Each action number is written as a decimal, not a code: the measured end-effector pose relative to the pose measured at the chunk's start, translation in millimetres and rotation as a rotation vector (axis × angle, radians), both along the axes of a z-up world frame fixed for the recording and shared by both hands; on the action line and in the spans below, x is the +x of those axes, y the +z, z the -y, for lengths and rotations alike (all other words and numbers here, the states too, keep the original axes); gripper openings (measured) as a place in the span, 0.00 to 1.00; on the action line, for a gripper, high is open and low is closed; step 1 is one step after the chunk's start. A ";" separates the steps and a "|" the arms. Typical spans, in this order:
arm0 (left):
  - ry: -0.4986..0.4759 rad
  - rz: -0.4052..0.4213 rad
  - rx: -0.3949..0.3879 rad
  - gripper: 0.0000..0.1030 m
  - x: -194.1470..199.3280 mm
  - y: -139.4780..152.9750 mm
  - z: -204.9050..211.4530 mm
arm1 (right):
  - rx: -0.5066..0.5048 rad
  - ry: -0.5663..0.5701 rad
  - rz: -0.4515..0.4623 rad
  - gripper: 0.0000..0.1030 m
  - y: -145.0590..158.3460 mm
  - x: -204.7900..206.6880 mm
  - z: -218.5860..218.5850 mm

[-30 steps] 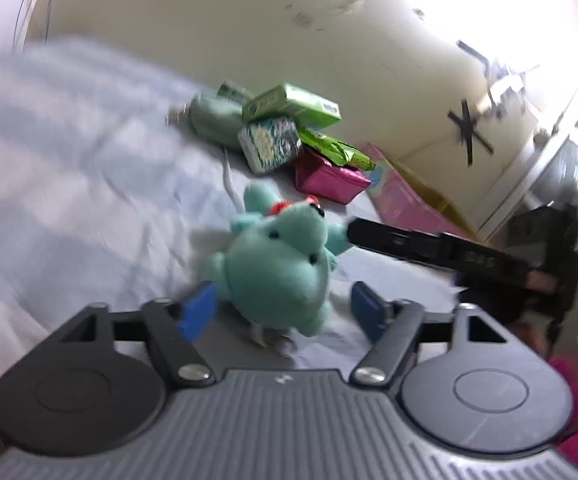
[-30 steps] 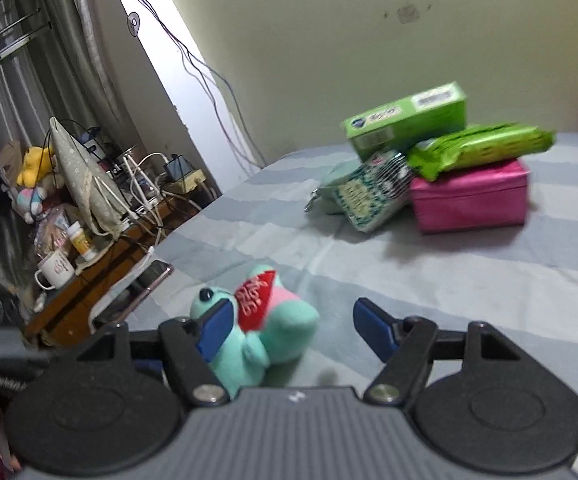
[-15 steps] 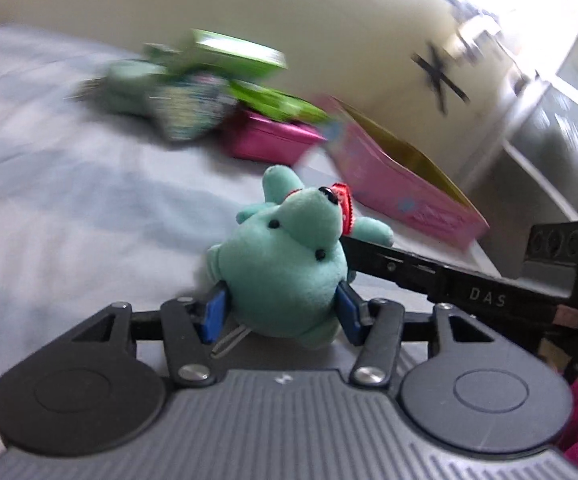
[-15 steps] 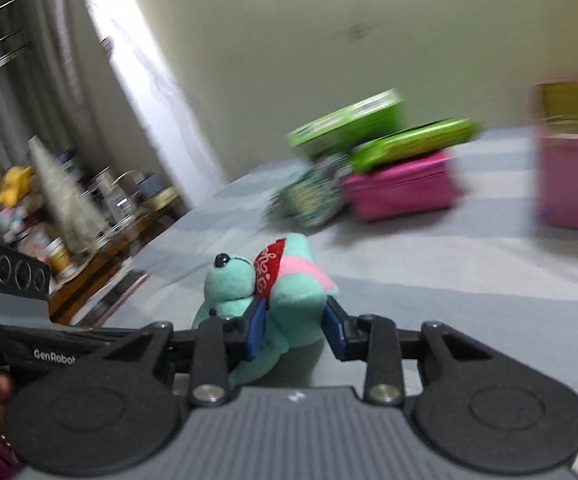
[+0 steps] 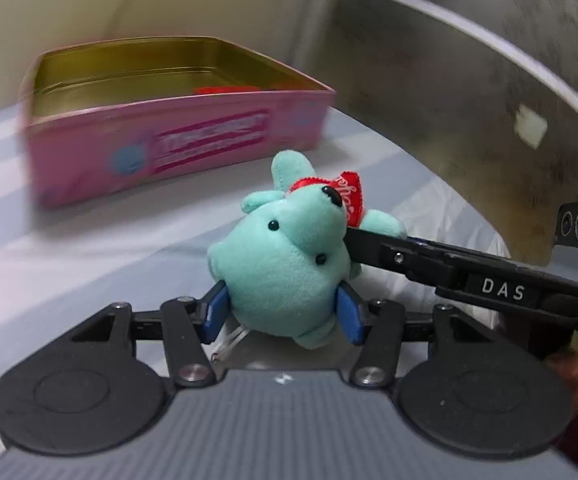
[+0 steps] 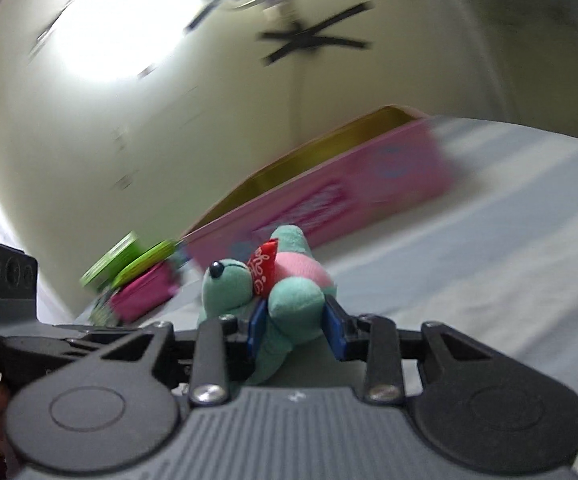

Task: Organize objects
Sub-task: 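Carry the plush seal with both grippers and drop it into the pink tin, then move the left gripper to the green-and-white tissue pack, then grasp the tissue pack with the left gripper and lift it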

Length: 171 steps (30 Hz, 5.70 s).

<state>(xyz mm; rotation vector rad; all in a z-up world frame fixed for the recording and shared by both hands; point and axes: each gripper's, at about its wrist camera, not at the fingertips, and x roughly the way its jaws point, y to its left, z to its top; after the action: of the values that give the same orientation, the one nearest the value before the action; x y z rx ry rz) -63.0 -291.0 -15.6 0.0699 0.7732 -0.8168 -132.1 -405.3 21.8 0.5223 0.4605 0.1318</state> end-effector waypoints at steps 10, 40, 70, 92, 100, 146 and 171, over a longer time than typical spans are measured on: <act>0.054 0.132 0.106 0.74 10.1 15.9 23.2 | -0.009 -0.048 0.022 0.60 3.9 -0.4 40.5; 0.092 0.180 0.116 0.45 -1.0 23.1 24.4 | -0.049 0.034 -0.006 0.40 22.2 25.3 9.7; 0.258 0.442 0.233 0.44 123.8 81.5 30.2 | -0.083 0.042 0.163 0.40 73.0 192.3 6.7; 0.329 0.361 0.276 0.58 181.4 47.1 42.2 | -0.150 -0.069 0.135 0.71 64.7 224.8 22.2; 0.398 0.337 0.265 0.58 179.3 49.1 28.2 | -0.216 -0.103 0.193 0.71 73.4 210.3 21.5; 1.134 0.042 -0.398 0.55 82.3 -13.9 -353.4 | -0.337 0.805 -0.089 0.49 65.2 267.1 -329.0; 0.715 -0.048 -0.238 0.56 -71.5 -0.1 -262.5 | -0.310 0.731 -0.065 0.65 28.1 32.1 -220.1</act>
<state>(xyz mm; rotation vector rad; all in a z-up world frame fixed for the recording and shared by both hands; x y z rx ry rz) -134.5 -28.6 -15.7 -0.4203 0.6732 -0.2224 -99.9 -185.2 50.0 0.0330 0.7067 0.7334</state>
